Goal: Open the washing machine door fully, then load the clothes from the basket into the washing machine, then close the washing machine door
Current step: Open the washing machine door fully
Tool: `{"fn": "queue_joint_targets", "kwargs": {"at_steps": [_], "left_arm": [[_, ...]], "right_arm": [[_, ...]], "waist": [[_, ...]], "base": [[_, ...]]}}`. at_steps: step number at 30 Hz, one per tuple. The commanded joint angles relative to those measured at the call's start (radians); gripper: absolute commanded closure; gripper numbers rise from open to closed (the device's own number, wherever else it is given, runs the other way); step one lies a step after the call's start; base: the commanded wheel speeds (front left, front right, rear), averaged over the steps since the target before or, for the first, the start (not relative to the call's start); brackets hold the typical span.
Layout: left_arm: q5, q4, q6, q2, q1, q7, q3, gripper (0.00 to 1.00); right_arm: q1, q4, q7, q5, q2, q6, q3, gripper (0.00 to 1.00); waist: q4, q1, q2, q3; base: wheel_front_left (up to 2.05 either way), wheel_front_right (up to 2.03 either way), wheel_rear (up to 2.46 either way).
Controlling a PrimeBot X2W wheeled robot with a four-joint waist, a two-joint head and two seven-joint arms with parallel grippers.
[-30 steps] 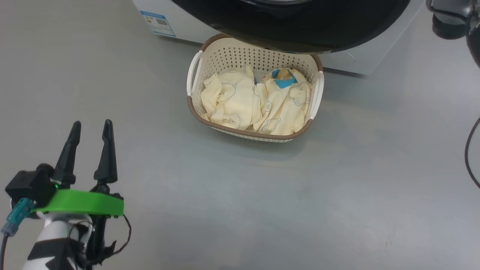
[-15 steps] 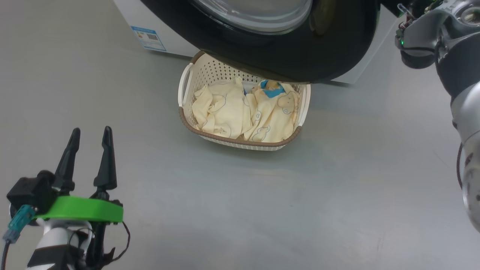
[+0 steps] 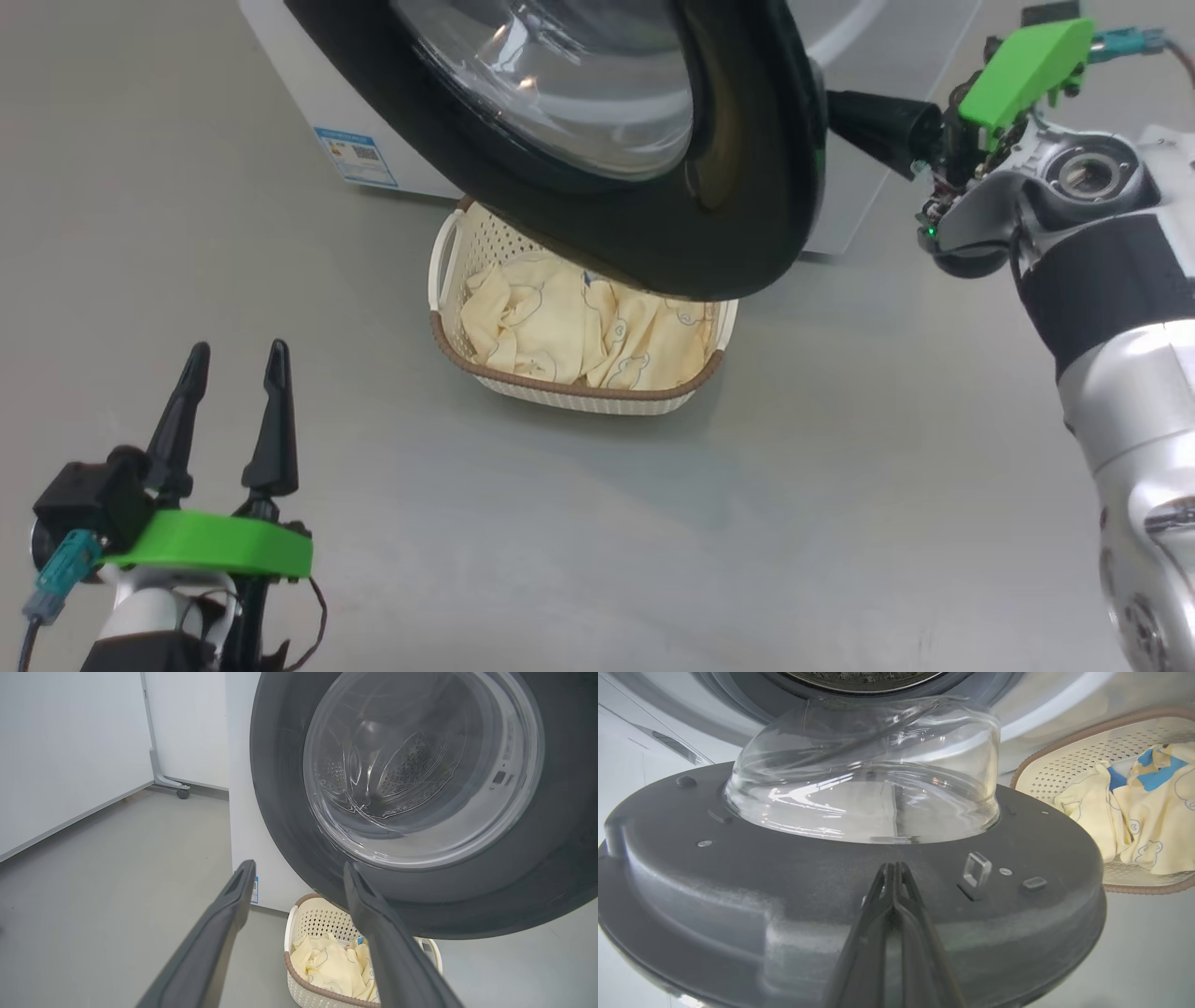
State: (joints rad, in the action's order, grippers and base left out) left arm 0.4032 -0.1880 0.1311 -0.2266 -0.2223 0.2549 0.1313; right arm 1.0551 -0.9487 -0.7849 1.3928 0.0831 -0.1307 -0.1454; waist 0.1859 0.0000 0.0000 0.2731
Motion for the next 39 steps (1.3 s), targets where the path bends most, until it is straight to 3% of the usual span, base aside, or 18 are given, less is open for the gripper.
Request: {"fn": "queue_joint_targets", "kwargs": {"at_steps": [1, 22, 39], "left_arm": [[-0.012, 0.034, 0.000, -0.037, -0.004, 0.007, -0.037, 0.00], [-0.029, 0.046, 0.000, -0.039, 0.028, 0.007, 0.005, 0.00], [-0.026, 0.048, 0.000, -0.033, 0.023, 0.007, 0.036, 0.00]], "right_arm": [[0.001, 0.058, -0.009, 0.023, -0.033, 0.000, -0.028, 1.00], [-0.194, 0.296, 0.108, 0.316, -0.033, 0.000, -0.419, 1.00], [-0.152, 0.375, 0.307, 0.558, -0.033, 0.000, -0.748, 1.00]], "waist": [[-0.002, 0.0000, 0.0000, -0.011], [0.000, 0.0000, 0.0000, -0.079], [-0.004, 0.0000, 0.0000, -0.087]], "base": [[0.00, 0.00, 0.00], [0.00, 0.00, 0.00], [0.00, 0.00, 0.00]]}}
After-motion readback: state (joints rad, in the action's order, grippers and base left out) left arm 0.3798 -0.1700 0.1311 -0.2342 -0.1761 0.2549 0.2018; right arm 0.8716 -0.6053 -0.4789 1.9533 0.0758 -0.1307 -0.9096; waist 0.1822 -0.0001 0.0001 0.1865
